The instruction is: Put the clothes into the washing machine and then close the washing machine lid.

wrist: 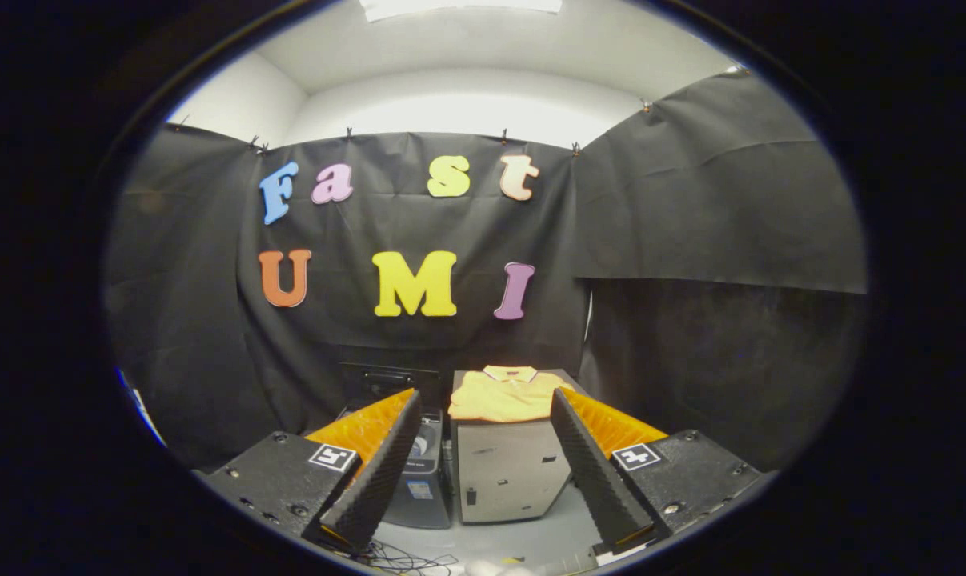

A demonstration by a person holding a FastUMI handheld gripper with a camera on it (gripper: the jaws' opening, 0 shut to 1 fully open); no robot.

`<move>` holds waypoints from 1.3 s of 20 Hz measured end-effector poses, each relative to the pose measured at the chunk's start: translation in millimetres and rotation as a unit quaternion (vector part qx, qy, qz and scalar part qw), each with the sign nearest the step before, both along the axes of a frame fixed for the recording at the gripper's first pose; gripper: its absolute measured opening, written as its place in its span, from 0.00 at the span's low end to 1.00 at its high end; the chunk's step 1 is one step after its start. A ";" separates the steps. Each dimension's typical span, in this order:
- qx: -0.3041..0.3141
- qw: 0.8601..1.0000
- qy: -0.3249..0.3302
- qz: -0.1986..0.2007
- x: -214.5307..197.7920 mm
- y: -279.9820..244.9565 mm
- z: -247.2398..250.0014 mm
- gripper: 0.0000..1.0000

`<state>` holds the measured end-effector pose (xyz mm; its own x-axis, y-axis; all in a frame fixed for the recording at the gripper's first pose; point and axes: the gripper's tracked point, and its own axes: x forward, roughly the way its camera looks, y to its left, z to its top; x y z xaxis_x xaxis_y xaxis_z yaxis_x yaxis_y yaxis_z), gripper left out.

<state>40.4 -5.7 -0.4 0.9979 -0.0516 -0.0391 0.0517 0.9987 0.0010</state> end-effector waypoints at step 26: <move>0.007 0.997 0.077 0.030 434.1 -91.3 -10.7 1.00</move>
<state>474.5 -97.1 -11.1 0.9813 0.0094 -0.1923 -0.0072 0.9999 0.0120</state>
